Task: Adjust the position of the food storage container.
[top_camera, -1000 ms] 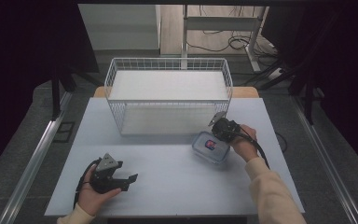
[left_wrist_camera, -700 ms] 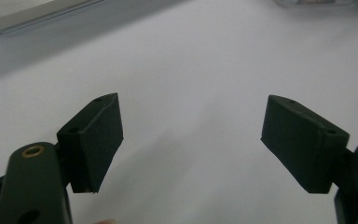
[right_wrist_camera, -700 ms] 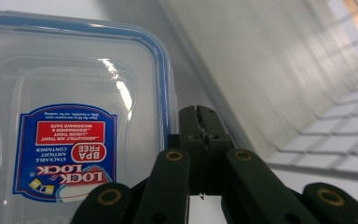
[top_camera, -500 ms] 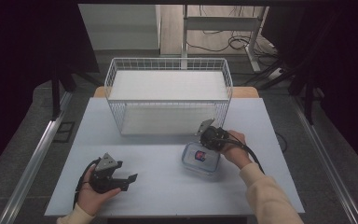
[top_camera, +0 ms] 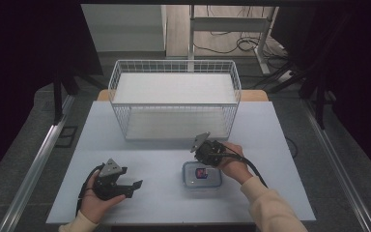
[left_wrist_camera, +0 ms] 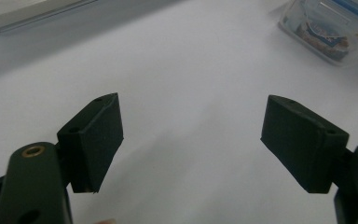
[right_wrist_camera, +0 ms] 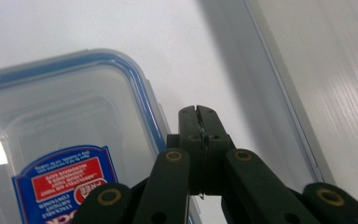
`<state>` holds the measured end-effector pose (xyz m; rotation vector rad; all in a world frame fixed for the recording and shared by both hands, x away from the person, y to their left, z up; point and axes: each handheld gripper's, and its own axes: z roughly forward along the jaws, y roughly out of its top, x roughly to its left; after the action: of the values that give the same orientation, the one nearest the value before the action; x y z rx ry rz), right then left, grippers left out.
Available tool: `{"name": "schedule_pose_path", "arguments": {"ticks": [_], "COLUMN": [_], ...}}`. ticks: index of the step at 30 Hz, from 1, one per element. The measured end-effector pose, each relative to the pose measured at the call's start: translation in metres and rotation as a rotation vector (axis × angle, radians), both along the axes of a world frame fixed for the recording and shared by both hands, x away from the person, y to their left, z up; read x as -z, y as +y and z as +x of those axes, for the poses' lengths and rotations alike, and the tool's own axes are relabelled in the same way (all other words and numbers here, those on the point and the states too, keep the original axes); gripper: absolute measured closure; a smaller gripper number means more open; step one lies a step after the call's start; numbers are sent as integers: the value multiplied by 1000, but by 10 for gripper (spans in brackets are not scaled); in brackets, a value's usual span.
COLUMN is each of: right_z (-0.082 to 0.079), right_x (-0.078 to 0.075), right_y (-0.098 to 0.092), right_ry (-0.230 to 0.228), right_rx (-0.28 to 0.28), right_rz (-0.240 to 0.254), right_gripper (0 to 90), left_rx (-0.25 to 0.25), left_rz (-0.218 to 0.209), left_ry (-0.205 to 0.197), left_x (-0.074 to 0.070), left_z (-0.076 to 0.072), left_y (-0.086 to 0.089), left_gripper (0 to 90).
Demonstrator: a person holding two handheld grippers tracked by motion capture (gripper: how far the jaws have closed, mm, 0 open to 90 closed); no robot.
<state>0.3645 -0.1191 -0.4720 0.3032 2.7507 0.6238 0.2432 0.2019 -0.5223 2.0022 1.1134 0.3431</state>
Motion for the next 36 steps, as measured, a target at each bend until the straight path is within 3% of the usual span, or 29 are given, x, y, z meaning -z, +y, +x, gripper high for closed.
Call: {"name": "schedule_pose_path", "arguments": {"ticks": [2, 3, 5, 7, 11, 15, 22, 34, 36], "right_z": [-1, -4, -5, -10, -23, -39, -56, -61, -62], "right_x": [-6, -14, -17, -22, -22, -17, -6, 13, 15], "right_y": [-4, -13, -17, -30, -56, -89, -114, -102, -100], "right_ry": [-6, -6, -8, -11, -12, 11, 55, 128, 118], "right_rx": [33, 98, 122, 185, 280, 377, 438, 433, 444], "right_rz": [36, 85, 104, 151, 193, 267, 286, 254, 248], "right_gripper": [897, 897, 897, 898, 897, 897, 897, 897, 897], "left_rx": [-1, -3, -4, -4, -4, -8, -9, -9, -6], "left_rz": [-2, -3, -4, -5, -7, -9, -10, -12, -12], "left_ry": [-2, -3, -3, -3, -3, 0, -2, -8, -7], "left_x": [0, 0, 0, 0, -1, -1, -1, -1, 0], "left_z": [0, 0, 0, 0, 0, 0, 0, -1, 0], "left_y": [1, 1, 1, 1, 0, -1, -1, 0, 0], "left_gripper": [206, 207, 206, 206, 205, 204, 204, 204, 203]}}
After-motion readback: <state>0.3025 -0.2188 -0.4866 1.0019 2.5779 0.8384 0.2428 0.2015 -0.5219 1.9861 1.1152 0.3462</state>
